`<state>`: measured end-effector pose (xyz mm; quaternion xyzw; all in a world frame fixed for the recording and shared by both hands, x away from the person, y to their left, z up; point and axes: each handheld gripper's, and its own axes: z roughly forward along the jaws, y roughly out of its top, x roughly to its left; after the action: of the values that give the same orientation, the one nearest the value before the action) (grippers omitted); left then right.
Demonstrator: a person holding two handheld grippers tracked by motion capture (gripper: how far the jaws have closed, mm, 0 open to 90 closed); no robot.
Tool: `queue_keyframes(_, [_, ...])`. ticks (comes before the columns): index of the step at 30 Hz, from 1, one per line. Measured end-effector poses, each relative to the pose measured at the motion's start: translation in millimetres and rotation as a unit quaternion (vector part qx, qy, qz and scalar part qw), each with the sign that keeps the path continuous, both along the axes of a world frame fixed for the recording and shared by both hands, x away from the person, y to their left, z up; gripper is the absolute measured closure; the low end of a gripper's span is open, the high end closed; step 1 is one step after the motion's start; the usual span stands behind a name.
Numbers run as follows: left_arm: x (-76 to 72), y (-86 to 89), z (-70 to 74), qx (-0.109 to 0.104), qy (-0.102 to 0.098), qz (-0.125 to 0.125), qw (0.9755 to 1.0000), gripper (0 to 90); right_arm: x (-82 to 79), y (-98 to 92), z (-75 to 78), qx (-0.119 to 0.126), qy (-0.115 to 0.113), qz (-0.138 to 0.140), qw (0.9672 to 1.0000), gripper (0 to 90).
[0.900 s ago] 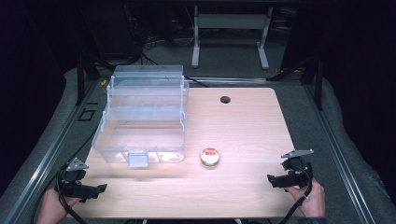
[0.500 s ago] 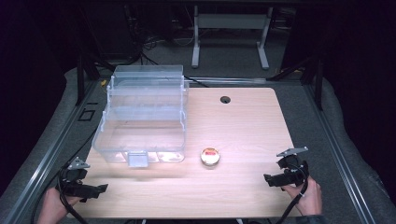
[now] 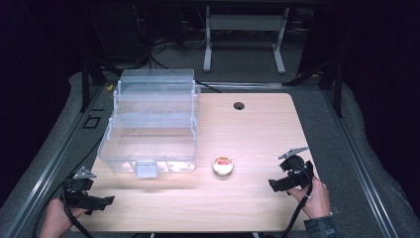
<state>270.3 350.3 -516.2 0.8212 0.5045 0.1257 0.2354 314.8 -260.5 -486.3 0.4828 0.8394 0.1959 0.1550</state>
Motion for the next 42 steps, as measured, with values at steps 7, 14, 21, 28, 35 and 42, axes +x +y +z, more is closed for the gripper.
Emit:
queue_keyframes(7, [-1.0,1.6,1.8,-0.001,-0.001,-0.001,1.0,0.5,11.4,19.0,6.5,-0.009,0.006,0.026,0.9996,1.9])
queue_keyframes(14, [-0.2,1.2,2.5,-0.001,-0.004,-0.001,1.0,0.4,23.8,40.7,11.1,-0.021,0.014,0.054,0.9983,1.7])
queue_keyframes(21, [1.9,-1.0,3.5,-0.001,-0.003,-0.005,1.0,0.4,38.5,63.6,12.3,-0.026,0.023,0.078,0.9963,1.7])
queue_keyframes(28, [2.3,0.2,2.2,0.001,-0.002,-0.004,1.0,0.5,51.8,87.1,9.0,-0.029,0.035,0.102,0.9938,1.2])
queue_keyframes(35, [2.0,1.3,-0.1,-0.002,-0.001,-0.003,1.0,0.4,65.1,112.4,5.4,-0.029,0.042,0.124,0.9909,0.5])
queue_keyframes(42, [0.9,2.9,-1.0,-0.001,0.001,-0.002,1.0,0.4,74.4,139.1,-2.6,-0.045,0.055,0.142,0.9873,0.0])
